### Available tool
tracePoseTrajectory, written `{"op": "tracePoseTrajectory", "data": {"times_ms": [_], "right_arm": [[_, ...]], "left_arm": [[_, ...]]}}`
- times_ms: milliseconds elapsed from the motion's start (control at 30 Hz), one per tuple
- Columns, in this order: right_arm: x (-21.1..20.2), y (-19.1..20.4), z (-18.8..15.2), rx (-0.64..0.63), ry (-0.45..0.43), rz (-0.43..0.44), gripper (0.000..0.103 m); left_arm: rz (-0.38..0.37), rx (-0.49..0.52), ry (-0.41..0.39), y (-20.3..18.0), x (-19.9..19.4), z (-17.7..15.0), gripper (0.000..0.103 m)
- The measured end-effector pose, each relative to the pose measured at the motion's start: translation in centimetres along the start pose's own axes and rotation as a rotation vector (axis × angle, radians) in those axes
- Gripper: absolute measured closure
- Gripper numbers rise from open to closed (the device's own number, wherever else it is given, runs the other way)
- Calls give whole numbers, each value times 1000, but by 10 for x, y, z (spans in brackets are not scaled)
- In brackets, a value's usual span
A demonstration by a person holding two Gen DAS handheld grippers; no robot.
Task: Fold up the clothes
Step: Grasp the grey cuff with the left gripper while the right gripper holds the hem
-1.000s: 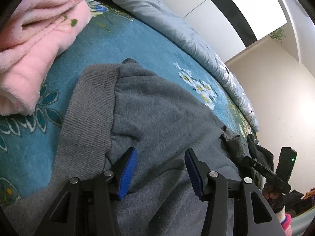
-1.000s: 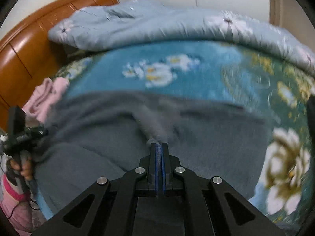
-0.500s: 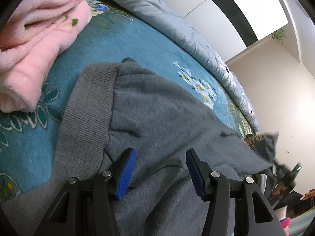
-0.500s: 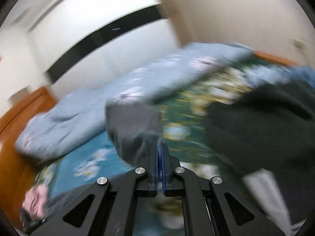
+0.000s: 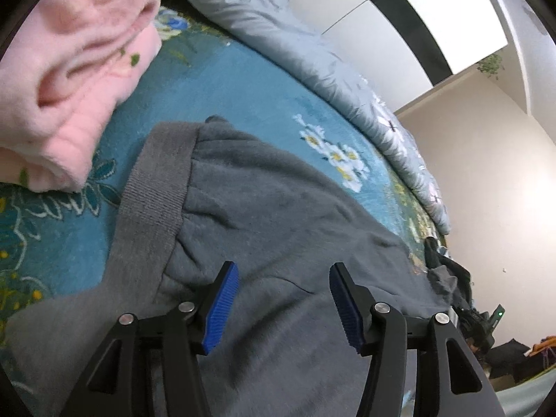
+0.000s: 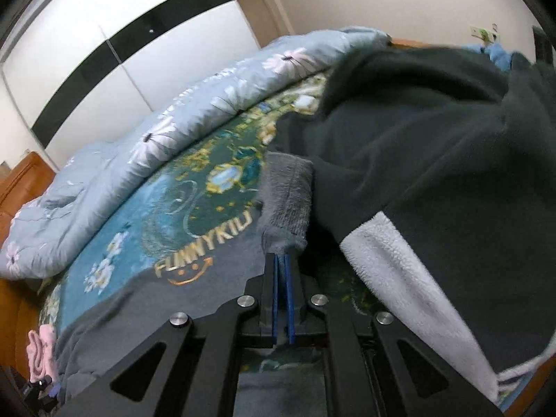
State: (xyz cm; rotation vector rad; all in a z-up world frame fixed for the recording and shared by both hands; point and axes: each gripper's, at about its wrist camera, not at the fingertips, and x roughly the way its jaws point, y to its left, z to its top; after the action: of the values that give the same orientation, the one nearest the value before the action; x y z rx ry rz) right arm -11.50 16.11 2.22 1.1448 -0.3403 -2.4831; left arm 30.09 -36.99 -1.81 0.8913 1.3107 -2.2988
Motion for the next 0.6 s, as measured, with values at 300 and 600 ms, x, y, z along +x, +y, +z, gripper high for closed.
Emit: {"op": "tracePoseTrajectory", "data": {"times_ms": [300, 600], "right_arm": [[-57, -29, -57, -21, 10, 50, 82], [-96, -109, -126, 177, 10, 35, 79]], "left_arm": [[136, -8, -77, 29, -70, -36, 42], [261, -122, -123, 70, -106, -70, 42]]}}
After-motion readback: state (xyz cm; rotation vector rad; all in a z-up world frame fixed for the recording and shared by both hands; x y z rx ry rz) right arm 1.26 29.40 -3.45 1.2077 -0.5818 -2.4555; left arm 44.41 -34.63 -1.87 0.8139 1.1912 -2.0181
